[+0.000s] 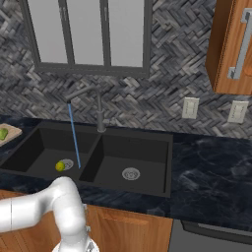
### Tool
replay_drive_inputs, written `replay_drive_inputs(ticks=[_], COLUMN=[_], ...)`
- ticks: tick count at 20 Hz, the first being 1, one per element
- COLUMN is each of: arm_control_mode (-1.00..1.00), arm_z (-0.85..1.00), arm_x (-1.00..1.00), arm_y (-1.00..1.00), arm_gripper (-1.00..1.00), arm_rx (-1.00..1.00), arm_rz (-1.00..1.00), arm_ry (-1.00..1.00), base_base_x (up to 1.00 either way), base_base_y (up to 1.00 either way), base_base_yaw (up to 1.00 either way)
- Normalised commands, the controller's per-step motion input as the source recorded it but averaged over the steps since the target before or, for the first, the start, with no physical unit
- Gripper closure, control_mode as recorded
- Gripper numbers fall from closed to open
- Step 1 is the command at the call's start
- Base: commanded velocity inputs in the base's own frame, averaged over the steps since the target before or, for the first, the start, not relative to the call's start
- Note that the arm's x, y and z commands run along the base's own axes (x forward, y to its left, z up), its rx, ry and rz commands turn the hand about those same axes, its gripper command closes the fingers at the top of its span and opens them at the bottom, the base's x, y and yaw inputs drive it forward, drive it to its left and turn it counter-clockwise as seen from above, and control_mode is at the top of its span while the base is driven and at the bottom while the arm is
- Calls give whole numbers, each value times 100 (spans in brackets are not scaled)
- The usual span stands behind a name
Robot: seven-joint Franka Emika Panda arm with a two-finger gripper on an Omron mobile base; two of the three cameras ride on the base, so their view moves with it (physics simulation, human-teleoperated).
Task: Pick the mango, apple, pear from the sink and place them on the cutting board to airdry. Then turn off the sink faucet.
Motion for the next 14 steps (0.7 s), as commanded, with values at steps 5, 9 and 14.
replay_drive_inputs(ticks=[5, 9, 14], arm_control_mode=[-100, -100, -100], arm_z=[-5, -6, -14], arm_x=[16, 18, 14], arm_y=[14, 17, 22], arm_gripper=[100, 100, 100], arm_rx=[-1, -1, -3], arm_rz=[0, 0, 0], arm_ry=[3, 3, 4], base_base_x=[0, 0, 0], base_base_y=[0, 0, 0], base_base_yaw=[0, 0, 0])
